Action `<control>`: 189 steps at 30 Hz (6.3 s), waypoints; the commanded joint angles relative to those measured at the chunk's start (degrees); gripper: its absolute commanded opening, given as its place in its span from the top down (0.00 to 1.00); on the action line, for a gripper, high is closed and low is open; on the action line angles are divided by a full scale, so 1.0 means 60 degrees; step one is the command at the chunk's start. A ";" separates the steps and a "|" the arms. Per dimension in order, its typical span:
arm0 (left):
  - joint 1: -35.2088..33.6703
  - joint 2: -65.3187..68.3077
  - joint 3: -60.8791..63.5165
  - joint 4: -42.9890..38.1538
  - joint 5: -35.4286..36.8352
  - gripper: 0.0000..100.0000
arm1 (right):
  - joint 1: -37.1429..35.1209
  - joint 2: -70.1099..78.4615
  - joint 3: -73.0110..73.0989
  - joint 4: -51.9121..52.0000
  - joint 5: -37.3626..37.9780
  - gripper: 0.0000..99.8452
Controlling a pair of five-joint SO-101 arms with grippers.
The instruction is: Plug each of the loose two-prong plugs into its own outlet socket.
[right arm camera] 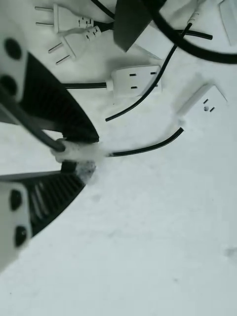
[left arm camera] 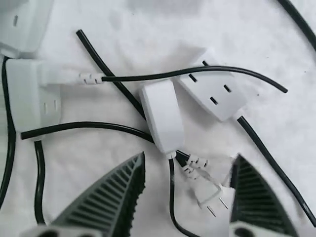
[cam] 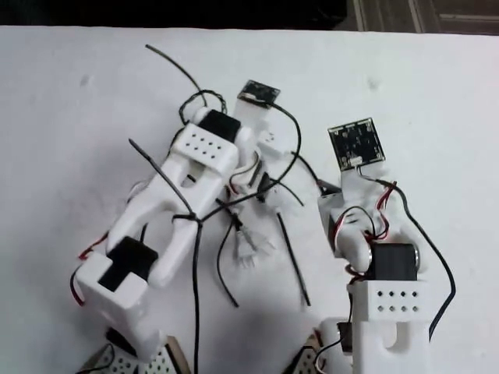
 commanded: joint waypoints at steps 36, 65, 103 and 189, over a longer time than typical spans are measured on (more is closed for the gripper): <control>-0.0081 -0.3172 0.3253 0.0762 -0.1143 0.98 | 0.0051 -0.0095 -0.0278 -0.0081 0.0103 0.98; -0.2498 -0.3861 0.6842 -0.2418 -0.3560 0.79 | -0.0374 -0.0081 -0.0249 -0.0066 0.0103 0.98; -0.8593 -0.9971 1.0989 -0.5524 -0.4278 0.91 | -0.7231 0.4095 -0.2374 0.0007 0.0088 0.98; -1.0161 -1.0234 1.2322 -0.6799 -0.3282 0.87 | -0.7421 1.1597 -0.3443 -0.4374 0.1377 0.98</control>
